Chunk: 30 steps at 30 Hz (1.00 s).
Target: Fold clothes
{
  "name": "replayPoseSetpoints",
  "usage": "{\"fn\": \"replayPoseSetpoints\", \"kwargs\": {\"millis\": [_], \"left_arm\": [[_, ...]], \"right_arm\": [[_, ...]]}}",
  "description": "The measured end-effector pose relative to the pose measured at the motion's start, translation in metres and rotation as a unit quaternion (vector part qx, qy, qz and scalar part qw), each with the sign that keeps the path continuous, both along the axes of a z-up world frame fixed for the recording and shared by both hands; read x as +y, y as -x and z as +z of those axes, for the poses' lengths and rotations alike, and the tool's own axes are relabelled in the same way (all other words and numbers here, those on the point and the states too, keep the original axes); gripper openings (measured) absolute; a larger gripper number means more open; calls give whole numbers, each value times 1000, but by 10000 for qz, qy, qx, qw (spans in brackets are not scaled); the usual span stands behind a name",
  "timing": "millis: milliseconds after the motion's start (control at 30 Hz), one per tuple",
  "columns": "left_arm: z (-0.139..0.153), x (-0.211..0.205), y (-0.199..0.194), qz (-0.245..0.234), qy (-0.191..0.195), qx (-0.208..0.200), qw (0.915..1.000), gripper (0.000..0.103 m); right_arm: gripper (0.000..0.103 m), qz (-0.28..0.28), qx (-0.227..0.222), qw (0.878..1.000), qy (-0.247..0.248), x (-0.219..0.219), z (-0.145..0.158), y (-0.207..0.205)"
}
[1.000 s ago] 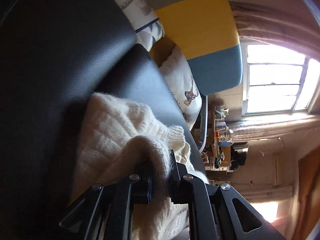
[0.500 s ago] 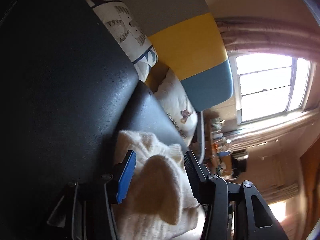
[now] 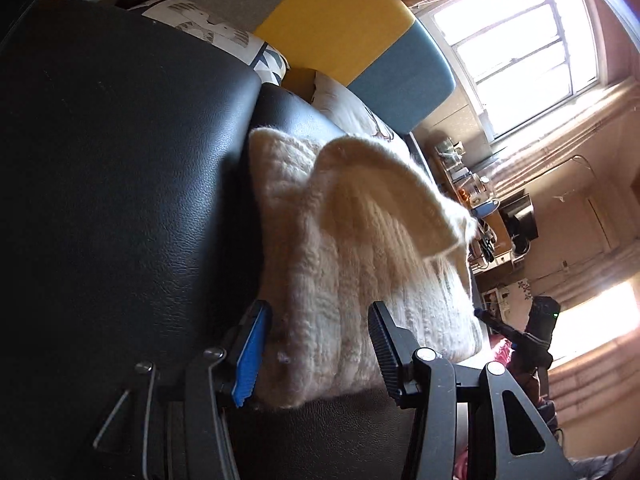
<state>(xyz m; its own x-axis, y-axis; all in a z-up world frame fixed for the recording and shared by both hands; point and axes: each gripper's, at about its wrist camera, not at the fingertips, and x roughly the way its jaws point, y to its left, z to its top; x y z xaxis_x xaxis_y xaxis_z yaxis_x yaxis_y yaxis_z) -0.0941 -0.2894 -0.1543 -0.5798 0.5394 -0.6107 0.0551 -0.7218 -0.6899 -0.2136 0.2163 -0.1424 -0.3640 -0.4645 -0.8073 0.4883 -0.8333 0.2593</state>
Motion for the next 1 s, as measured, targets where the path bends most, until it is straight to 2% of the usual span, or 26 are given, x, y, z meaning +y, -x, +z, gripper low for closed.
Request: {"fn": "replayPoseSetpoints", "kwargs": {"millis": [33, 67, 100, 200, 367, 567, 700, 767, 867, 1000], "left_arm": [[1, 1, -1, -1, -20, 5, 10000, 48], [2, 1, -1, -1, -40, 9, 10000, 34], [3, 2, -3, -12, 22, -4, 10000, 13], [2, 3, -10, -50, 144, -73, 9999, 7], [-3, 3, -40, 9, 25, -57, 10000, 6], [-11, 14, -104, -49, -38, -188, 9998, 6], [-1, 12, -140, -14, 193, -98, 9998, 9], [10, 7, -144, 115, 436, 77, 9990, 13], [24, 0, -133, 156, 544, 312, 9979, 20], [33, 5, -96, -43, 861, 481, 9951, 31]], "right_arm": [[51, -26, -61, 10000, -9, 0, -4, 1], [51, -52, -121, 9999, -18, 1, -7, 2], [51, -79, -190, 9998, -20, 2, -11, 2], [50, -106, -562, 9983, 139, 11, -15, 0], [49, -41, -831, 9965, 112, 22, -22, -20], [49, 123, -975, 9949, -229, 33, -15, -84], [49, 104, -797, 9965, -250, 36, -8, -111], [49, -10, -618, 9980, -116, 31, 1, -111], [50, -44, -334, 9993, 137, 16, 16, -106], [50, -17, -211, 9996, 173, -28, 22, -78]]}}
